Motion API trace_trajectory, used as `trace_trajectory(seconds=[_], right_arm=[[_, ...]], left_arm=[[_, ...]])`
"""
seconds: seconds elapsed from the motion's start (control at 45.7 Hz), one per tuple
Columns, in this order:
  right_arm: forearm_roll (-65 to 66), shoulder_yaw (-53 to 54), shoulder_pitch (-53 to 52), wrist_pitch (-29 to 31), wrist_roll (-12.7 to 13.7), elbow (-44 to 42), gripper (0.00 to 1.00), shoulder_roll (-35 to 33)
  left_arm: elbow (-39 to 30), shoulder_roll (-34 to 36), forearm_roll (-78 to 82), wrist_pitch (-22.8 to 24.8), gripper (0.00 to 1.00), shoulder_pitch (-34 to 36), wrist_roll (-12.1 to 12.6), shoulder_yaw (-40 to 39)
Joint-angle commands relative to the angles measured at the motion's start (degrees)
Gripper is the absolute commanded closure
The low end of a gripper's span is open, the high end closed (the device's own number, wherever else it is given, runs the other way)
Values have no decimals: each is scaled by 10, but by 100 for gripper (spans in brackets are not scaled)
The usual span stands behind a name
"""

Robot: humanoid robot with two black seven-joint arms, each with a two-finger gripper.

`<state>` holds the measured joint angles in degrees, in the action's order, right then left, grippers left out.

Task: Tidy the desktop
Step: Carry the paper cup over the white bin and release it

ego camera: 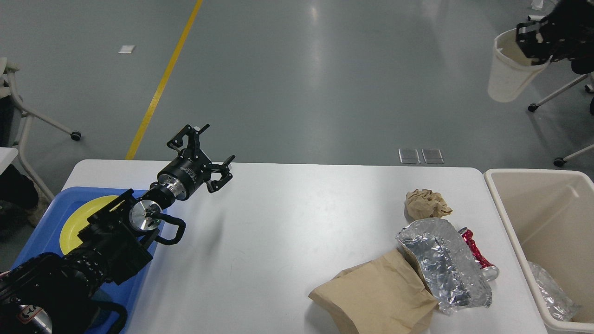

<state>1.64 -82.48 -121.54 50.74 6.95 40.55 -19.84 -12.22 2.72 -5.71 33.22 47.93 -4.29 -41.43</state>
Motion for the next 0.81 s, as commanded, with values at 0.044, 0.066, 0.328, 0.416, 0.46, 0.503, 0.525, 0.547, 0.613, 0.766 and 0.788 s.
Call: trace_trajectory(seconds=[0.044, 0.066, 0.328, 0.416, 0.46, 0.503, 0.525, 0.547, 0.613, 0.766, 0.788], right_arm=[[29, -26, 39, -133, 1, -2, 100, -56], [32, -26, 47, -149, 1, -2, 100, -64], [28, -14, 175, -332, 0, -2, 100, -130], [23, -1, 225, -368, 0, -5, 100, -145], [22, 8, 253, -387, -1, -6, 100, -153], [22, 23, 284, -405, -1, -12, 100, -160], [22, 32, 301, -415, -2, -18, 100, -163], [21, 45, 320, -425, -2, -27, 100, -165], [21, 88, 381, -445, -3, -60, 100, -172], [23, 228, 554, -466, -5, -190, 100, -165], [23, 247, 580, -467, -6, -212, 100, -164]], left_arm=[[0, 0, 0, 0, 3, 1, 0, -1], [0, 0, 0, 0, 3, 1, 0, -1], [0, 0, 0, 0, 3, 1, 1, 0], [0, 0, 0, 0, 3, 1, 0, 0], [0, 0, 0, 0, 3, 1, 1, -1], [0, 0, 0, 0, 3, 1, 1, -1], [0, 0, 0, 0, 3, 1, 0, -1], [0, 0, 0, 0, 3, 1, 0, -1], [0, 0, 0, 0, 3, 1, 0, 0], [0, 0, 0, 0, 3, 1, 0, -1], [0, 0, 0, 0, 3, 1, 0, 0]])
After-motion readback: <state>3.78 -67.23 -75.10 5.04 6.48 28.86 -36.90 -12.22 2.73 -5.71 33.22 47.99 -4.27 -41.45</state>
